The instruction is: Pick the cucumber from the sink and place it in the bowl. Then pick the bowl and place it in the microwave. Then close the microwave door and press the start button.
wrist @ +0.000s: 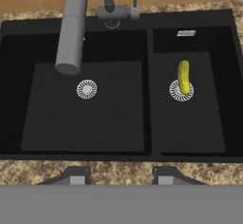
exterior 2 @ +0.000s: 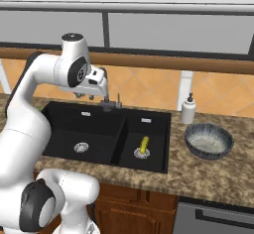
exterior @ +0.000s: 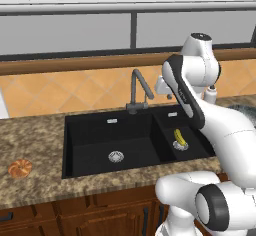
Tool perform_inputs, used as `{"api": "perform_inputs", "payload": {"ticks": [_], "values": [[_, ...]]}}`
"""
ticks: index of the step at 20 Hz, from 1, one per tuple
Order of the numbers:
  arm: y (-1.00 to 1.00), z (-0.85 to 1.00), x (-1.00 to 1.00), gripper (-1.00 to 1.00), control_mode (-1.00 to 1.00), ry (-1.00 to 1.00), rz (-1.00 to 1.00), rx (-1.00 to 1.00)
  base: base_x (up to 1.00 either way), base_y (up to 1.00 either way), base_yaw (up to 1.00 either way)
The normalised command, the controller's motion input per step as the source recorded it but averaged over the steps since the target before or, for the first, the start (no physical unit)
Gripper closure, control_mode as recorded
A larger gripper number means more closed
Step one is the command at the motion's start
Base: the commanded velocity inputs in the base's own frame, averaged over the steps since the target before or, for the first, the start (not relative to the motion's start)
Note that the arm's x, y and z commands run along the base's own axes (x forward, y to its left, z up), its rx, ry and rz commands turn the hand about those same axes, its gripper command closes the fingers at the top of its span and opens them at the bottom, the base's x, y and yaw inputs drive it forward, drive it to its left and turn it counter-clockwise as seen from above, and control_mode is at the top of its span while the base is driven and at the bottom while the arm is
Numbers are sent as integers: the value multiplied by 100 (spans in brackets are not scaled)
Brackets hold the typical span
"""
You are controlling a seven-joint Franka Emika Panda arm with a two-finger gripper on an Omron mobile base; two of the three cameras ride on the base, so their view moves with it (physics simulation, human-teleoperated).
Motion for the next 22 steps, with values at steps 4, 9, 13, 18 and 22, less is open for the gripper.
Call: {"api": "perform_inputs", "payload": {"ticks": [4,9,13,18,22], "values": [[-13,-6,-5,-100,-100,0,-2,3,0,0,0],[-51,-59,0,-100,-100,17,-16,1,0,0,0],[-99,-61,5,-100,-100,8,-29,9,0,0,0],[-90,-94,27,-100,-100,14,-14,15,0,0,0],[-44,-100,54,-100,-100,11,-18,9,0,0,0]]}}
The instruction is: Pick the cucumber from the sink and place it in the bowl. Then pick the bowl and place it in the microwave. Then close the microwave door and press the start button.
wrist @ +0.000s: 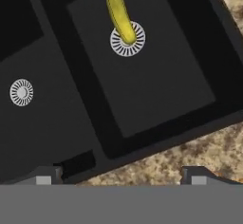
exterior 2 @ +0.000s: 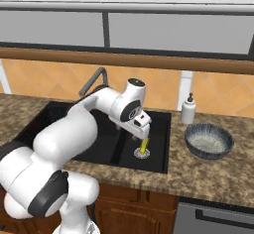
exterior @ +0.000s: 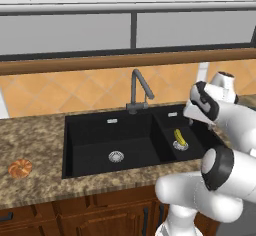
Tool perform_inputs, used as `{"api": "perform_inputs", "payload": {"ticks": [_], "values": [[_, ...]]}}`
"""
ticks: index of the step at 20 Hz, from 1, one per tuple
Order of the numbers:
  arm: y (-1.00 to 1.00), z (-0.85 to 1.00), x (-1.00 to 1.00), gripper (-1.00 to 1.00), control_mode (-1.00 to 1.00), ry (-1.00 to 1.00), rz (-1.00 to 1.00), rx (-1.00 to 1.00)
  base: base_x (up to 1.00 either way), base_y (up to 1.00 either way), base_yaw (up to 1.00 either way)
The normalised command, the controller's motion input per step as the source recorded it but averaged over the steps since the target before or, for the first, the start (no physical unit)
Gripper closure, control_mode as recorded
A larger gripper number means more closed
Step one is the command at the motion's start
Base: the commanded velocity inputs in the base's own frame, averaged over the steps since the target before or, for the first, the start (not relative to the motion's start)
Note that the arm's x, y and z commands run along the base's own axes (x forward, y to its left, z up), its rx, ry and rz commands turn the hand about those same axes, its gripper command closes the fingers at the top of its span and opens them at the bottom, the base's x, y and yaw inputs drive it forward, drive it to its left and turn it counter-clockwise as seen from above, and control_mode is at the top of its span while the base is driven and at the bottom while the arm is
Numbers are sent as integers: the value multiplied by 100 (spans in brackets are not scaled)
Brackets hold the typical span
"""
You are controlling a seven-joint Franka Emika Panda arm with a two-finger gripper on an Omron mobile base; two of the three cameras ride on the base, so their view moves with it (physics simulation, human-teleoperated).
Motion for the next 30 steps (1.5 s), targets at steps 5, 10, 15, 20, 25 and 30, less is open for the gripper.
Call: {"api": "perform_inputs", "payload": {"ticks": [5,10,15,20,25,30], "values": [[-14,-87,55,-100,-100,4,-11,8,0,0,0],[-1,-62,52,-100,-100,0,-7,3,0,0,0],[-5,-47,46,-100,-100,0,-2,0,0,0,0],[-11,-54,28,-100,-100,-6,0,0,0,0,0],[-11,-47,25,-100,-100,-9,0,0,0,0,0],[-4,-43,28,-100,-100,-7,0,0,0,0,0]]}}
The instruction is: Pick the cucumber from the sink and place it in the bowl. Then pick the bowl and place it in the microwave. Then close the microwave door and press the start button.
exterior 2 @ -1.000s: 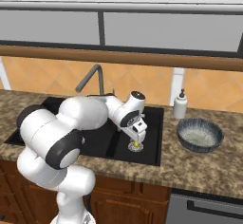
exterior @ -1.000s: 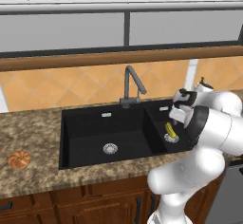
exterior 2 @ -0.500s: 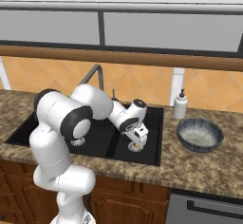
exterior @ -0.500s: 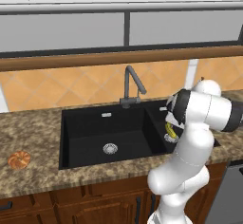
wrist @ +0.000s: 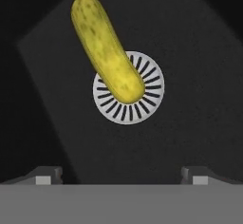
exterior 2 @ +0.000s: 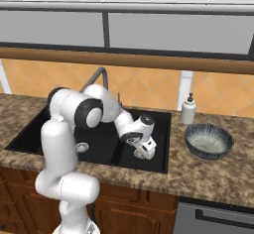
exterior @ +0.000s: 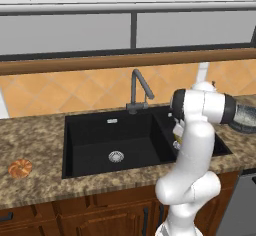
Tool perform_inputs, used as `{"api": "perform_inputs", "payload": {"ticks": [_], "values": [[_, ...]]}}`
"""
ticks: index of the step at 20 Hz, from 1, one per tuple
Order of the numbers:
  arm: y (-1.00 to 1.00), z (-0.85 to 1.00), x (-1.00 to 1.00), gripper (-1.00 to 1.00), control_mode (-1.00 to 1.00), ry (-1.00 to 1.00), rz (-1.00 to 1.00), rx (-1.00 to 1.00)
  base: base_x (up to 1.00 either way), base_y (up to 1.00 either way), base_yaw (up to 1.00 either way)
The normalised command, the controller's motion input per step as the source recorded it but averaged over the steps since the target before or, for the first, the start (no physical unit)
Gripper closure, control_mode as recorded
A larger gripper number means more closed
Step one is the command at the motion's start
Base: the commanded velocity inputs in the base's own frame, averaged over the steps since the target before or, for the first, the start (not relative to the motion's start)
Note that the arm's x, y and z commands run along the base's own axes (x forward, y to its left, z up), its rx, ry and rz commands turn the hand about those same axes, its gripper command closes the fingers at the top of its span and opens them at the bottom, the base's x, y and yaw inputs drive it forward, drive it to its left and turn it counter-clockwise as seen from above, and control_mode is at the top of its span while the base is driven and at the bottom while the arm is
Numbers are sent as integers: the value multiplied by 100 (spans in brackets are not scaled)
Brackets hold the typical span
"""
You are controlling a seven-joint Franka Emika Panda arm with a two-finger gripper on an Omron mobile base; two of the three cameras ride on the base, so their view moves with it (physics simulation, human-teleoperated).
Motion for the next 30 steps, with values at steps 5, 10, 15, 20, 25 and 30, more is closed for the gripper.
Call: {"api": "perform_inputs", "payload": {"ticks": [5,10,15,20,25,30], "values": [[-9,-27,37,-100,-100,-5,0,0,0,0,0],[-13,-21,46,-100,-100,-1,0,0,0,0,0],[-18,-20,53,-100,-100,0,0,0,0,0,0],[-13,-22,52,100,-100,0,0,0,0,0,0],[0,-3,-5,100,-100,0,0,0,0,0,0],[1,87,-38,100,-100,-6,1,-8,0,0,0]]}}
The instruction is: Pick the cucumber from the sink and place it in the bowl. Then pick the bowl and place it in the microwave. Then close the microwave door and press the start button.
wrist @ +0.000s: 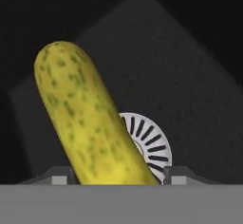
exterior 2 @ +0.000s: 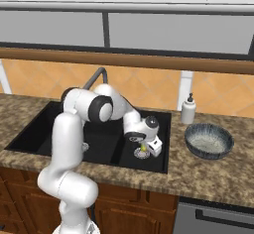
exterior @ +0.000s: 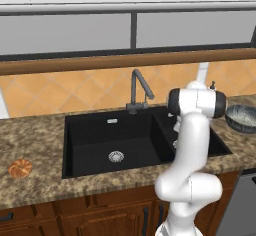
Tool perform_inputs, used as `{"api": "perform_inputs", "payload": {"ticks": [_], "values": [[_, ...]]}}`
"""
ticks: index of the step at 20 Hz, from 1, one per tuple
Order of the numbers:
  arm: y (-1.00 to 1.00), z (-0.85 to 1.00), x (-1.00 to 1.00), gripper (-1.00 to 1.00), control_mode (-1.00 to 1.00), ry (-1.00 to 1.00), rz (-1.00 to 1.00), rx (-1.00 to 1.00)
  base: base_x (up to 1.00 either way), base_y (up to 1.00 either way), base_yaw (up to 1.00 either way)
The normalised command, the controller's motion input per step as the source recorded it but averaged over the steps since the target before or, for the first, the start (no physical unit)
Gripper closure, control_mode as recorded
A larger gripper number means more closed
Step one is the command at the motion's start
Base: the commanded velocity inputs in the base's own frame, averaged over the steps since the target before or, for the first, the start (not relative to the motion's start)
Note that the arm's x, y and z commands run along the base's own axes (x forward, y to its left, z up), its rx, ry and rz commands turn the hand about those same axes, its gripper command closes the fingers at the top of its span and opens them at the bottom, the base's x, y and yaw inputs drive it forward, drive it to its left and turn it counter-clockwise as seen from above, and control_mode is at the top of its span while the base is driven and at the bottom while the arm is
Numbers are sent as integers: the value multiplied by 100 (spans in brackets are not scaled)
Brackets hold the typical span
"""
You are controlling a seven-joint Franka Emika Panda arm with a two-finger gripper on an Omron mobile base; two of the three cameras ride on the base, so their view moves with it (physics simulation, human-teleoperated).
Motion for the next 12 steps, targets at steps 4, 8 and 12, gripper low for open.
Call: {"api": "perform_inputs", "payload": {"ticks": [4,8,12], "values": [[0,100,-56,100,-100,-13,6,-17,0,0,0],[0,100,-61,100,-100,-14,4,-20,0,0,0],[0,100,-43,100,-100,-9,1,-17,0,0,0]]}}
